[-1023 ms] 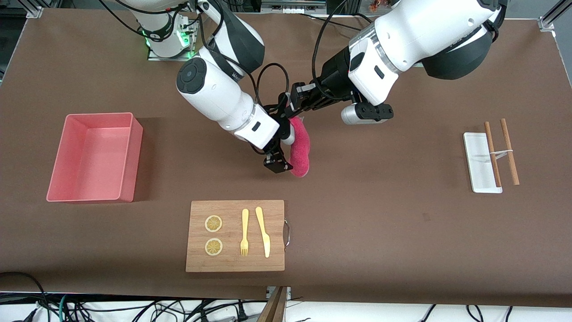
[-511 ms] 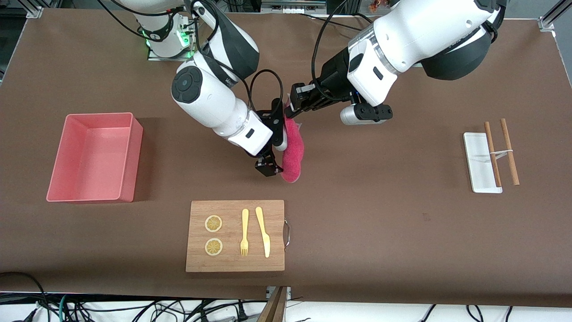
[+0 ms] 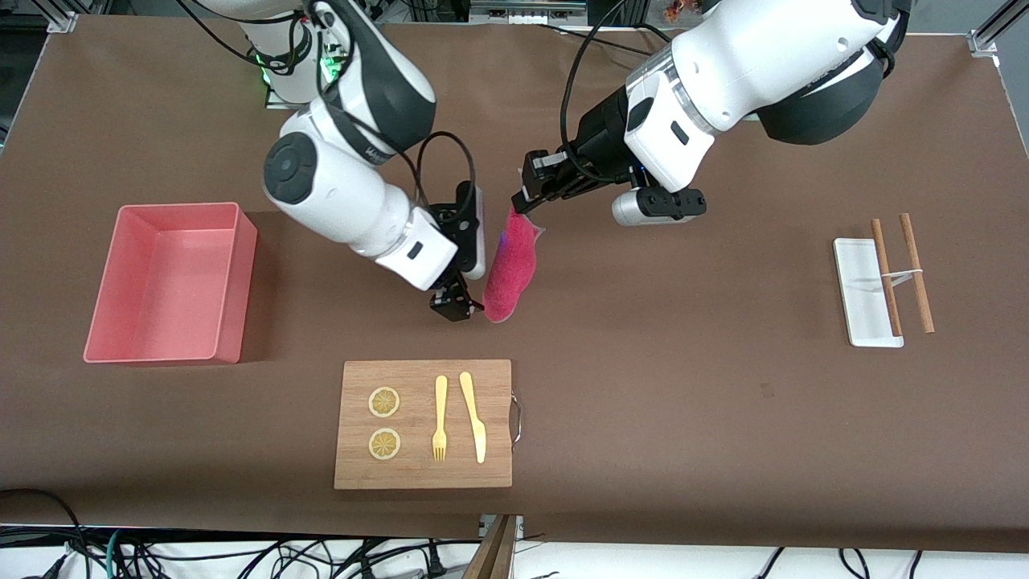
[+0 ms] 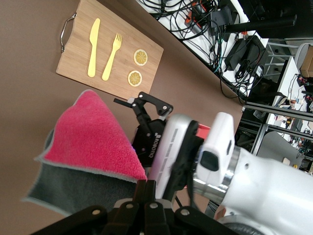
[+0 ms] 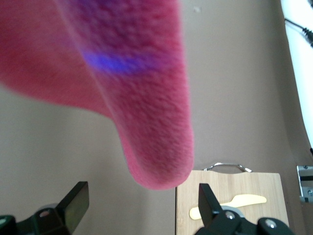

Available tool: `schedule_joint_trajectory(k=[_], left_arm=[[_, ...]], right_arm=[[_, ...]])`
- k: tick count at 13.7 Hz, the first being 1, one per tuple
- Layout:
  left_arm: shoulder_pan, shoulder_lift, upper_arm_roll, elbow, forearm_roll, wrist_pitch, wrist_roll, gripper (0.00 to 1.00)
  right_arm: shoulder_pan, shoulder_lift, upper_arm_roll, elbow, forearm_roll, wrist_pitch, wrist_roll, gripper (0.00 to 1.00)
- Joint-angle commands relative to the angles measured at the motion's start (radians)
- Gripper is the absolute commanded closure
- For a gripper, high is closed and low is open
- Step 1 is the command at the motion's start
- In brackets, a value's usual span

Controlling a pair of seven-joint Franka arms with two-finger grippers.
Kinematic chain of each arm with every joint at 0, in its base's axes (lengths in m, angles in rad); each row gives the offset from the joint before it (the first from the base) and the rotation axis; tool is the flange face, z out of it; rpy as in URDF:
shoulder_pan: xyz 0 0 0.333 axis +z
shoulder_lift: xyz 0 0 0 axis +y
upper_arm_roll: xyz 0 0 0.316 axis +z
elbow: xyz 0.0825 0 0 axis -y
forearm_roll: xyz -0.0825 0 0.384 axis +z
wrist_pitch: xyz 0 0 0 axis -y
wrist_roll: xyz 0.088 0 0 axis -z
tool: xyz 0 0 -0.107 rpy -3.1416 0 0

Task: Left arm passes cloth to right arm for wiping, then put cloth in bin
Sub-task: 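Pull the cloth away with the right gripper while the left gripper releases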

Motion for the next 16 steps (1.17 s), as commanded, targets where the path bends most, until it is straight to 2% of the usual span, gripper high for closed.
schedule_joint_trajectory(k=[1,3,5,7,10,13,16], left_arm=[[0.003,-0.012,-0.001,-0.006,0.035,-0.01,-0.006,1.0],[0.001,-0.013,-0.001,-0.006,0.035,-0.01,-0.008,1.0],[0.001,-0.012,-0.001,-0.006,0.035,-0.01,-0.008,1.0],[0.001,-0.012,-0.001,-0.006,0.035,-0.01,-0.008,1.0],[0.001,-0.012,-0.001,-0.007,0.035,-0.01,-0.008,1.0],[-0.014,-0.012,-0.001,-0.012,0.035,-0.002,-0.008,1.0],[-0.02,-0.016,-0.009,0.005,0.021,0.003,-0.011,1.0]], right_arm=[[-0.015,-0.019,-0.029,-0.011,0.133,-0.021,-0.083,0.01],[-0.038,-0.015,-0.035,-0.015,0.258,-0.022,-0.155,0.01],[-0.044,-0.015,-0.06,-0.017,0.341,-0.06,-0.214,0.01],[-0.044,-0.009,-0.086,-0.023,0.462,-0.076,-0.287,0.01],[-0.042,-0.011,-0.097,-0.07,0.626,-0.079,-0.405,0.01],[-0.042,-0.008,-0.097,-0.104,0.718,-0.084,-0.485,0.01],[-0.038,0.011,-0.098,-0.101,0.744,-0.065,-0.492,0.01]])
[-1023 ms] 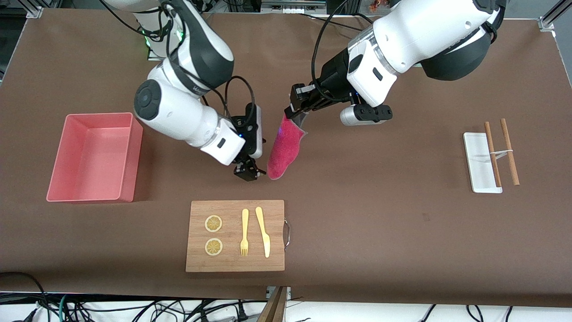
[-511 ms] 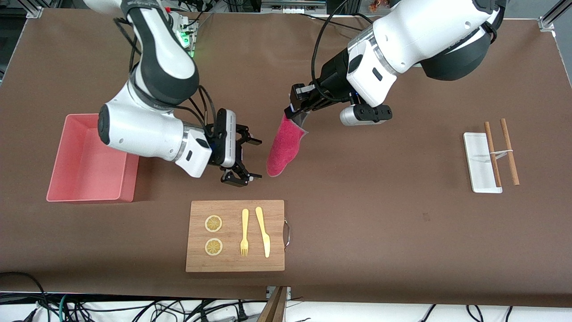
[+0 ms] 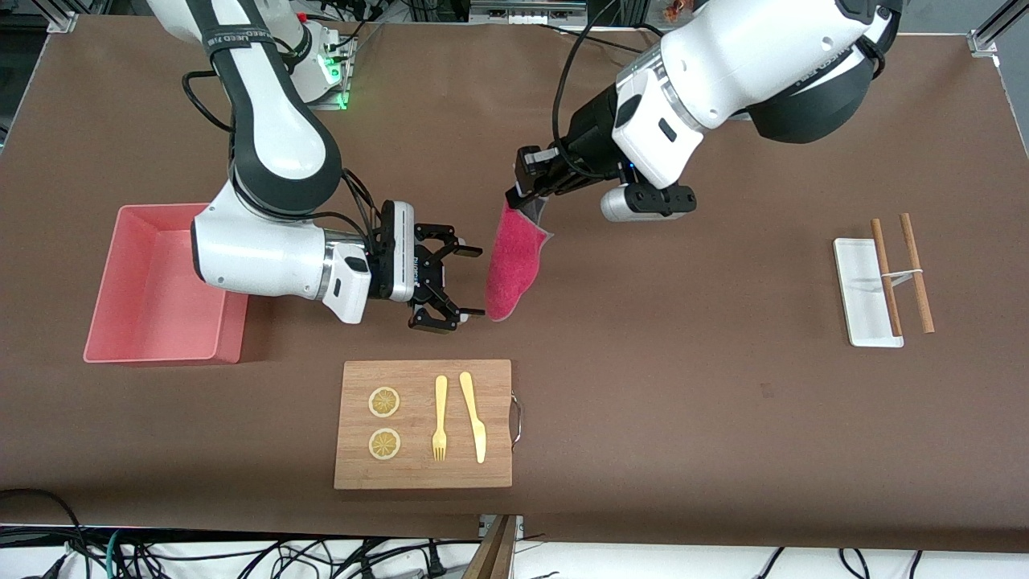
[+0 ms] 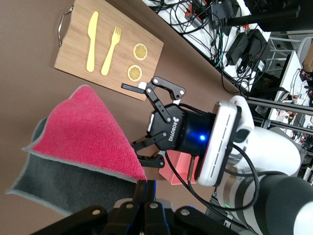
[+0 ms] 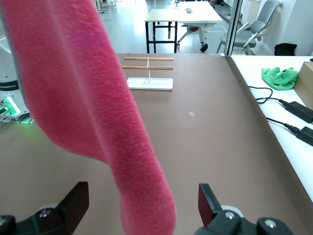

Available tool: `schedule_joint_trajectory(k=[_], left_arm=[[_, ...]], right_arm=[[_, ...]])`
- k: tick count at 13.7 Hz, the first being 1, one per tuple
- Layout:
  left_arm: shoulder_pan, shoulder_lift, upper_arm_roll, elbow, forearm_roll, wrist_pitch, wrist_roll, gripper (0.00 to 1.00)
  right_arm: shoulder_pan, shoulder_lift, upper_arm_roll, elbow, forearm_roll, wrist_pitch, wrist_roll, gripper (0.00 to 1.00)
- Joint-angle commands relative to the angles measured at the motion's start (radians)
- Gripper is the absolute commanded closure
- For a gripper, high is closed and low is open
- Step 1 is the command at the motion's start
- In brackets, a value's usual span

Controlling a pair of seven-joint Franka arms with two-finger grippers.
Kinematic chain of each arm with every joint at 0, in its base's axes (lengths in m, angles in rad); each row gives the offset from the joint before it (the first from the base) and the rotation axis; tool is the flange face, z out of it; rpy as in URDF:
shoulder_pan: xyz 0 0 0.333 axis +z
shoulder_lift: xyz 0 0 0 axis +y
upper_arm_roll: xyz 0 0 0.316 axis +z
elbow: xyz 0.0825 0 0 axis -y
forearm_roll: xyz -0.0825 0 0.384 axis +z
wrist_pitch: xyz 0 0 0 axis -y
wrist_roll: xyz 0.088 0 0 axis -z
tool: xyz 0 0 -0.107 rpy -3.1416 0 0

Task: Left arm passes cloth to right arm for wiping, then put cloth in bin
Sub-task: 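Pull the cloth away with the right gripper while the left gripper releases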

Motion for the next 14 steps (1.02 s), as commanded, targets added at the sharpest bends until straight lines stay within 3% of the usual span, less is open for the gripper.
schedule_joint_trajectory(k=[1,7,8,9,10,11,12,14], left_arm=[[-0.006,-0.019,-0.004,0.01,0.019,0.001,-0.012,1.0],[-0.059,-0.014,-0.026,0.005,0.018,0.105,-0.026,1.0],[-0.055,-0.016,-0.026,0.005,0.018,0.106,-0.029,1.0],[-0.053,-0.014,-0.024,0.005,0.019,0.106,-0.028,1.0],[-0.052,-0.014,-0.024,0.005,0.019,0.106,-0.028,1.0],[-0.049,-0.014,-0.024,0.005,0.019,0.106,-0.028,1.0],[-0.049,-0.016,-0.024,0.005,0.019,0.106,-0.028,1.0],[-0.049,-0.014,-0.024,0.005,0.019,0.106,-0.028,1.0]], right_arm=[[0.014,0.003,-0.003,-0.013,0.067,0.015,-0.032,0.01],[0.047,0.003,-0.003,-0.051,0.085,0.056,0.007,0.01],[0.047,0.001,-0.005,-0.054,0.083,0.056,0.001,0.07],[0.047,0.001,-0.005,-0.054,0.083,0.056,-0.004,0.28],[0.046,0.001,-0.006,-0.054,0.082,0.051,0.008,0.68],[0.047,-0.001,-0.015,-0.054,0.08,0.047,0.01,0.9],[0.046,-0.002,-0.02,-0.055,0.08,0.044,0.01,1.0],[0.046,-0.002,-0.049,-0.052,0.077,0.032,-0.001,1.0]])
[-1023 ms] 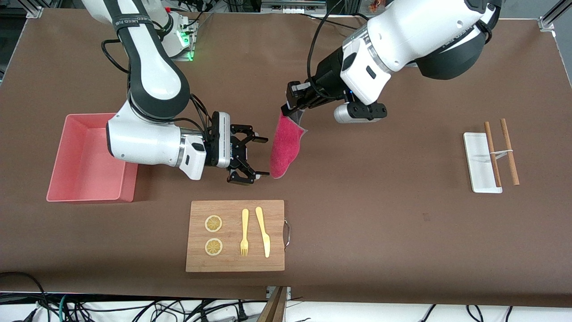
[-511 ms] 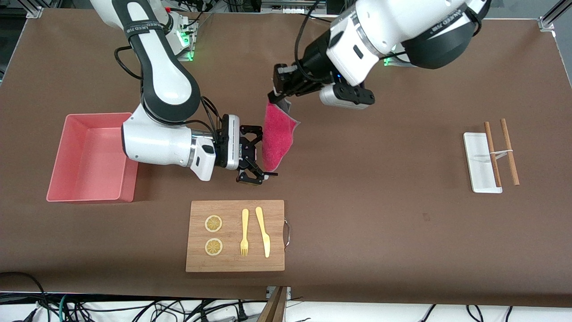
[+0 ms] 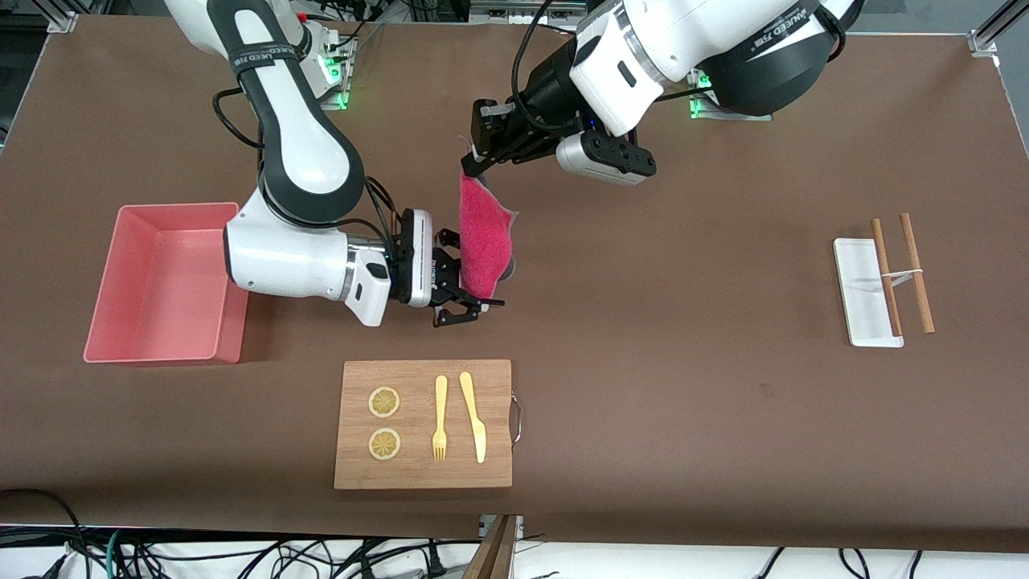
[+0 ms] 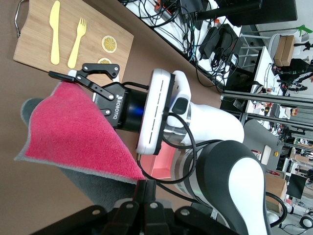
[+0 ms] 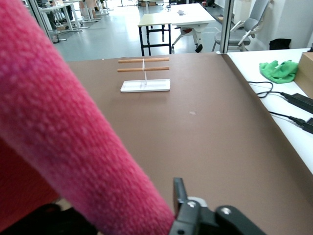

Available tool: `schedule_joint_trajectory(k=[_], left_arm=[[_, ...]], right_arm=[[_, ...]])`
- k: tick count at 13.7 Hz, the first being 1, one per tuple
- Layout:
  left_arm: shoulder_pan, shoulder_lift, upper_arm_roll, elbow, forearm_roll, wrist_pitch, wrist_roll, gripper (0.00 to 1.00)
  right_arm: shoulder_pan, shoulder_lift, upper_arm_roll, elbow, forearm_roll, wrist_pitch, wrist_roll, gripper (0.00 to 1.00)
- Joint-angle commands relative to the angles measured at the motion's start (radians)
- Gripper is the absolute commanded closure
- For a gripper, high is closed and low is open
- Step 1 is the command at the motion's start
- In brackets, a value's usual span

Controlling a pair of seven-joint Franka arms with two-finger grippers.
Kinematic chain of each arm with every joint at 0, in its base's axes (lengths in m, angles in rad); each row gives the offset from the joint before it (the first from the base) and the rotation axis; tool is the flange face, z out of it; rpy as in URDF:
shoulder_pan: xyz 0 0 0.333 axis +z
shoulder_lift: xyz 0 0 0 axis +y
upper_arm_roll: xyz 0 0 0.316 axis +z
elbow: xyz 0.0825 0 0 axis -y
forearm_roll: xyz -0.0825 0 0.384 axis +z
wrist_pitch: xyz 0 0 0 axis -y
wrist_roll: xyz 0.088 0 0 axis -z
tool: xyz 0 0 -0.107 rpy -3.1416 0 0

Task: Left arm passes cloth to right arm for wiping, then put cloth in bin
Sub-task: 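Pull the cloth away with the right gripper while the left gripper releases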

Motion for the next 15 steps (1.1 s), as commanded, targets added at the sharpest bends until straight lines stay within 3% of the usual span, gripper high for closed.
schedule_joint_trajectory(k=[1,6,7,8,11,15], left_arm=[[0.003,-0.005,-0.006,0.001,0.019,0.006,-0.017,1.0],[0.003,-0.005,-0.004,0.001,0.019,0.006,-0.017,1.0],[0.005,-0.005,-0.004,0.001,0.019,0.005,-0.016,0.88],[0.005,-0.006,-0.001,-0.001,0.033,-0.001,-0.007,0.01],[0.03,-0.032,0.004,-0.001,0.033,-0.047,-0.008,0.0],[0.147,-0.051,0.008,-0.002,0.053,-0.292,0.016,0.0]], right_arm=[[0.006,-0.027,-0.045,-0.025,0.012,-0.029,0.003,1.0],[0.003,-0.056,-0.125,-0.027,-0.039,-0.153,0.053,1.0],[0.002,-0.07,-0.15,-0.027,-0.066,-0.202,0.101,1.0],[0.002,-0.088,-0.17,-0.027,-0.097,-0.242,0.15,1.0],[-0.003,-0.122,-0.229,-0.028,-0.157,-0.345,0.248,1.0],[-0.039,-0.191,-0.268,-0.053,-0.319,-0.445,0.465,1.0]])
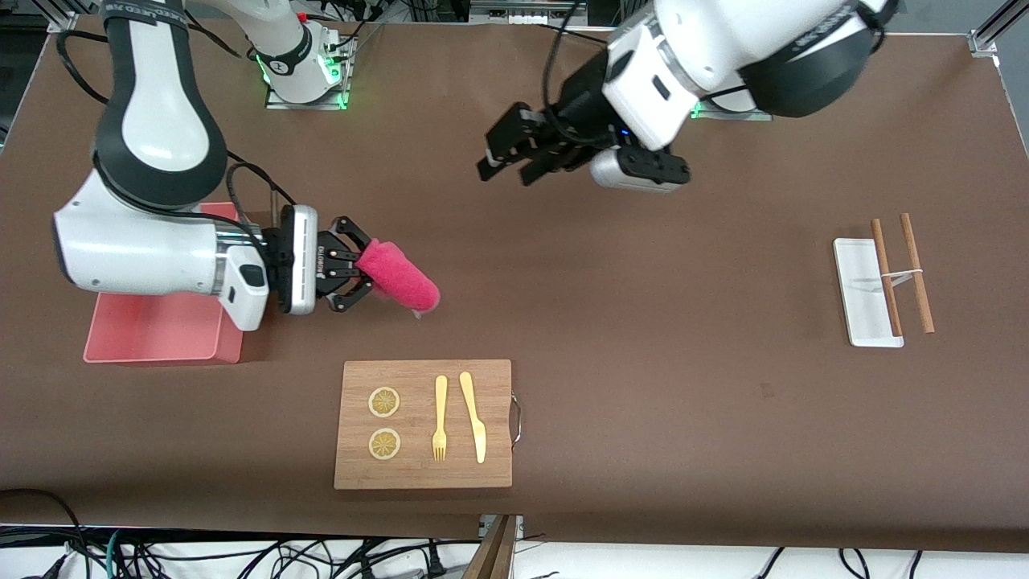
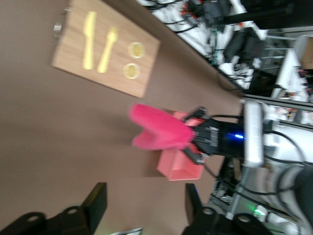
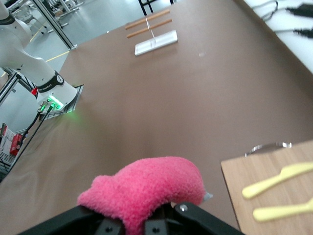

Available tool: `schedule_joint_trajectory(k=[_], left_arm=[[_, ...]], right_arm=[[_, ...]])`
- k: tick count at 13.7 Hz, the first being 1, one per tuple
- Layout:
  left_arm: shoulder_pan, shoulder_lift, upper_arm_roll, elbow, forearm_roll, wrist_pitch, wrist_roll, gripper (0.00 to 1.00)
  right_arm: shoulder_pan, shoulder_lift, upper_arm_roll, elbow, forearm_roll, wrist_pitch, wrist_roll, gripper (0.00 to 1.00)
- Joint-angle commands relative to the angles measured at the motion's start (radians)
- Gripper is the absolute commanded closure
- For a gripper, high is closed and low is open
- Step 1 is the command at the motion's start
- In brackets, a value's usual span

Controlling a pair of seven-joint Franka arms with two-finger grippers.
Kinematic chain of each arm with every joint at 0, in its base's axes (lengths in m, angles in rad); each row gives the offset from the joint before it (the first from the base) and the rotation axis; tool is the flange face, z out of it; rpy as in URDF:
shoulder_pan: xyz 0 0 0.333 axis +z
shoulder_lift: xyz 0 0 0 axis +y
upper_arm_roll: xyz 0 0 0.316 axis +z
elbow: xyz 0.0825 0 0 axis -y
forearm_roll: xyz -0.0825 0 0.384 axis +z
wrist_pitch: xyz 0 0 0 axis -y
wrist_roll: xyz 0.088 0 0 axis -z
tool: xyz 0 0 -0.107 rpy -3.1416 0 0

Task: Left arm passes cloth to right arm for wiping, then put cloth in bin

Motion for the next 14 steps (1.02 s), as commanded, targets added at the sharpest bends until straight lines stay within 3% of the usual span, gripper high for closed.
schedule_joint_trajectory(k=[1,4,7,9,11,14], left_arm=[[0.074,-0.012,0.0,-0.009,0.084,-0.148,0.054,0.0],[0.155,0.028,0.009,-0.017,0.218,-0.245,0.195,0.0],[0.238,0.064,0.01,-0.028,0.336,-0.297,0.364,0.0],[0.258,0.065,0.02,-0.04,0.416,-0.367,0.522,0.0],[0.298,0.063,0.021,-0.038,0.438,-0.42,0.681,0.0],[0.346,0.034,0.044,-0.063,0.432,-0.447,0.91,0.0]], right_arm=[[-0.028,-0.103,0.002,-0.078,-0.154,-0.032,0.185,1.0],[-0.037,-0.217,0.004,-0.198,-0.382,-0.025,0.424,1.0],[-0.047,-0.269,0.016,-0.238,-0.58,-0.029,0.703,1.0],[-0.088,-0.294,0.1,-0.246,-0.738,-0.031,0.889,1.0],[-0.171,-0.318,0.207,-0.286,-0.818,-0.031,1.082,1.0],[-0.223,-0.334,0.269,-0.362,-0.848,-0.009,1.279,1.0]])
